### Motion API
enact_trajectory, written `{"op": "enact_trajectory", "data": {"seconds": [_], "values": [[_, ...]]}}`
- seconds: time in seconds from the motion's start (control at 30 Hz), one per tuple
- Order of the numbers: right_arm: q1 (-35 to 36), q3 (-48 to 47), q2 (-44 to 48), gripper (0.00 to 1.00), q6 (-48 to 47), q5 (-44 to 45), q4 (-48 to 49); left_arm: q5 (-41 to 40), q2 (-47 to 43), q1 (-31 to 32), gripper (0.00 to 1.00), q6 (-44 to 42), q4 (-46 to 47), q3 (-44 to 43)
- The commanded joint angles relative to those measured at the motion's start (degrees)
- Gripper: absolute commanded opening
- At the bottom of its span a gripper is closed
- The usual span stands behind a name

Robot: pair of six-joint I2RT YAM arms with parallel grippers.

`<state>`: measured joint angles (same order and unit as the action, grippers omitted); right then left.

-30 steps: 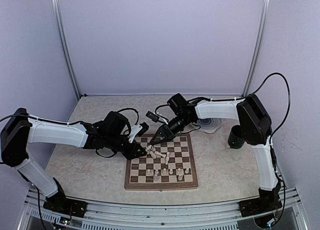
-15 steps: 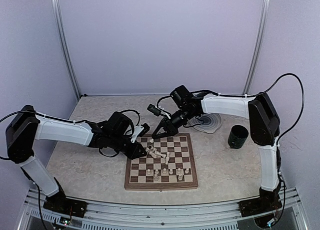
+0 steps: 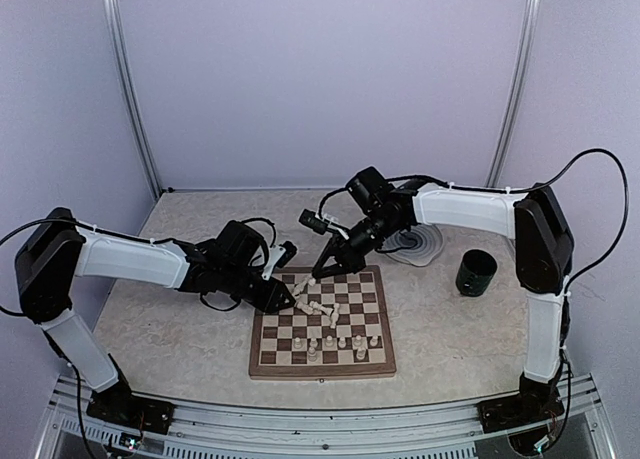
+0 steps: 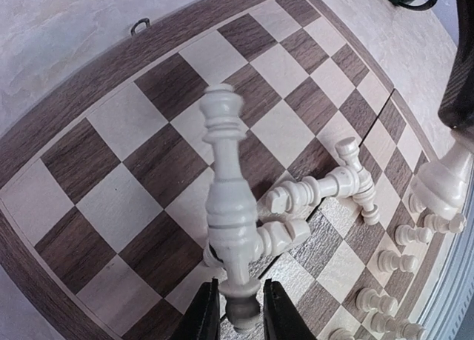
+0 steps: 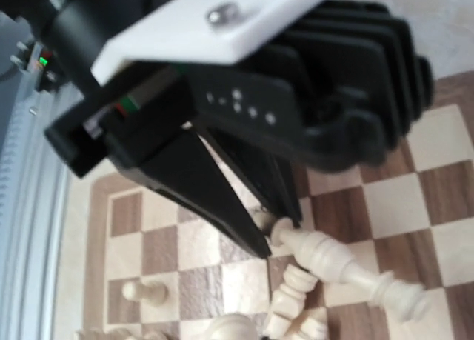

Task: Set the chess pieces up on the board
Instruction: Place the pawn at b2.

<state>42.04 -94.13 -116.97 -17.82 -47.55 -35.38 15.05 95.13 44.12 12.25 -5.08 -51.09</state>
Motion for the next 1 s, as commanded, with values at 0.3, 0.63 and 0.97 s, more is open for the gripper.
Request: {"op": "enact_trajectory", "data": {"seconds": [0.3, 0.63, 0.97], "values": [[10.88, -4.76, 3.02, 0.02, -9.64, 16.74, -7.15, 4.03, -5.55, -3.83, 0.32, 1.59, -2.16, 0.33], [19.75, -13.75, -3.5, 0.02, -16.68, 30.69, -13.15, -4.71, -14.97, -15.88, 0.41, 1.35, -12.32, -4.05], [26.14, -19.7, -10.17, 0.02, -20.05, 40.92, -18.22, -7.82, -25.07, -21.63, 0.43, 0.87, -4.92, 1.48]]}}
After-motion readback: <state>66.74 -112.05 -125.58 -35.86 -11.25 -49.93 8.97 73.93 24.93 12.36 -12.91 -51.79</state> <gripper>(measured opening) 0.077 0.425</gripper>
